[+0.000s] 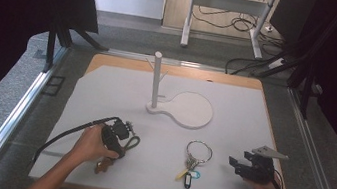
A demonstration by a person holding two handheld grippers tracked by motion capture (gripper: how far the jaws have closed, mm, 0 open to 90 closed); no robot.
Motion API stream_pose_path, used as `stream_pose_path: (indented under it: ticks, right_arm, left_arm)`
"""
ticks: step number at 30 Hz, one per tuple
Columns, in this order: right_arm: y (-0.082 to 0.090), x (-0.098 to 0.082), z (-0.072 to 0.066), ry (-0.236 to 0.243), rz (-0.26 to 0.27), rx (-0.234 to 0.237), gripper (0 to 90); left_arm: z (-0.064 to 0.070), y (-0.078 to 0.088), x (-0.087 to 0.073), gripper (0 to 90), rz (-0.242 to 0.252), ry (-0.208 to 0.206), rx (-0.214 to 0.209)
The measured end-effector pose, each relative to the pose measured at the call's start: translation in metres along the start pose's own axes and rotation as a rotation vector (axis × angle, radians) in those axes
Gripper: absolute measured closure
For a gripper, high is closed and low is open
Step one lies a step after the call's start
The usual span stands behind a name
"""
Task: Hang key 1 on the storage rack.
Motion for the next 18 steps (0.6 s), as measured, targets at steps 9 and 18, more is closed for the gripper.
stream_pose_path:
  ticks: [9,18]
  right_arm:
    - [-0.002,0.000,-0.001,0.008,-0.006,-0.005,32.0]
    - [0.000,-0.001,0.001,0.002,-0.003,-0.011,32.0]
  left_arm:
    - [0.006,0.000,0.002,66.6,-0.008,-0.024,0.048]
    - [0.002,0.023,-0.001,67.0,0.113,-0.015,0.018]
Point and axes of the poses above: each handheld gripper's, and its own axes: y roughly backward along the jaws, x roughly out of its top, z roughly to its right, the point moved 5 cm from there along -y, roughly forward along the jaws, and after that the axes turned 8 degrees about x, right-handed, at the moved point
